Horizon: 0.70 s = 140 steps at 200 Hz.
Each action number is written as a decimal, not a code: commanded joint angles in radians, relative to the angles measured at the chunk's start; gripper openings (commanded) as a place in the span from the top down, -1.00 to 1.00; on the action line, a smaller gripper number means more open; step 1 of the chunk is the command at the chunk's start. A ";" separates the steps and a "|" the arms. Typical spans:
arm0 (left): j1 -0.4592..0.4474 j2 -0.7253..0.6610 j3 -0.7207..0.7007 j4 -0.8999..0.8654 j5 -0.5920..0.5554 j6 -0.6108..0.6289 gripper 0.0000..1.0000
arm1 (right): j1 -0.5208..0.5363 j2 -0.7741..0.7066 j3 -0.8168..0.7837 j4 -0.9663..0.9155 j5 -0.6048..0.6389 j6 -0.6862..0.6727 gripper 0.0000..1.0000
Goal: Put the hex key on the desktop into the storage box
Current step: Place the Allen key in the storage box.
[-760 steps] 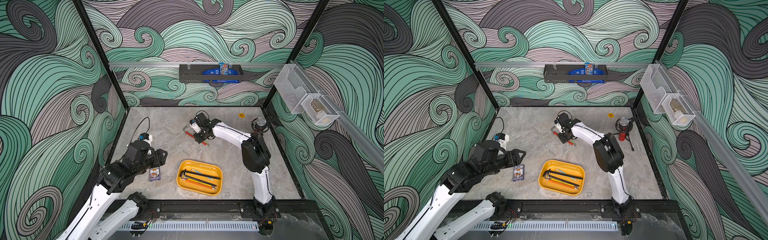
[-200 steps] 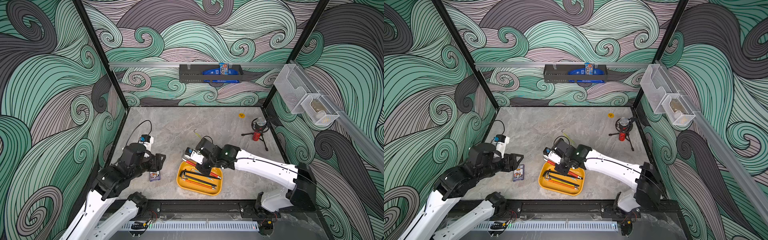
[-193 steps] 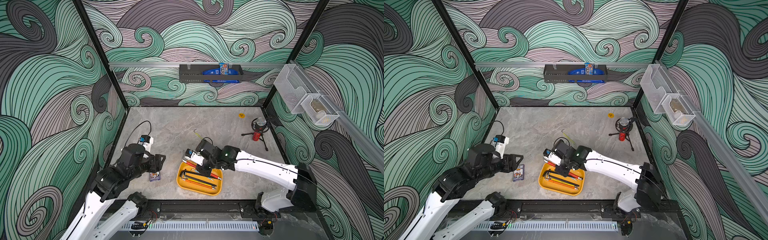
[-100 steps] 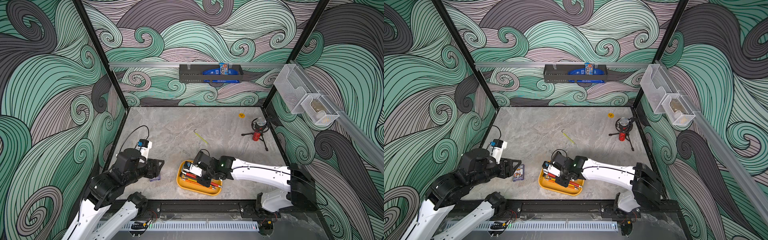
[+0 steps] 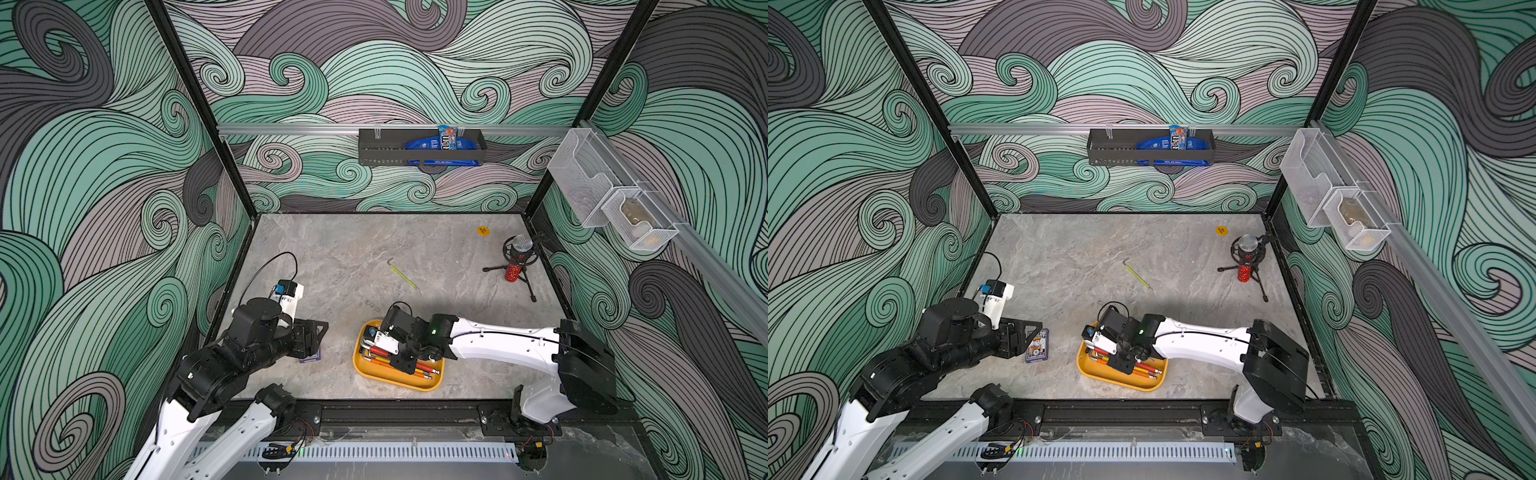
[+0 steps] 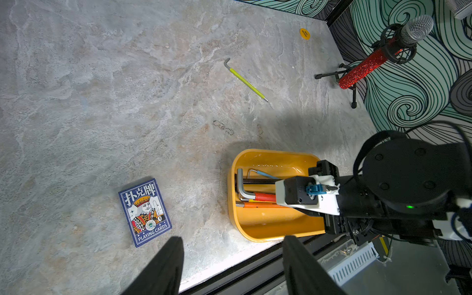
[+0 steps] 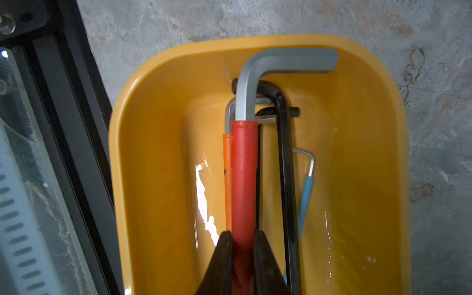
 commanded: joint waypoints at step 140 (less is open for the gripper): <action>0.009 -0.007 -0.006 0.031 0.032 -0.029 -0.29 | 0.000 0.067 -0.068 0.118 0.023 -0.047 0.63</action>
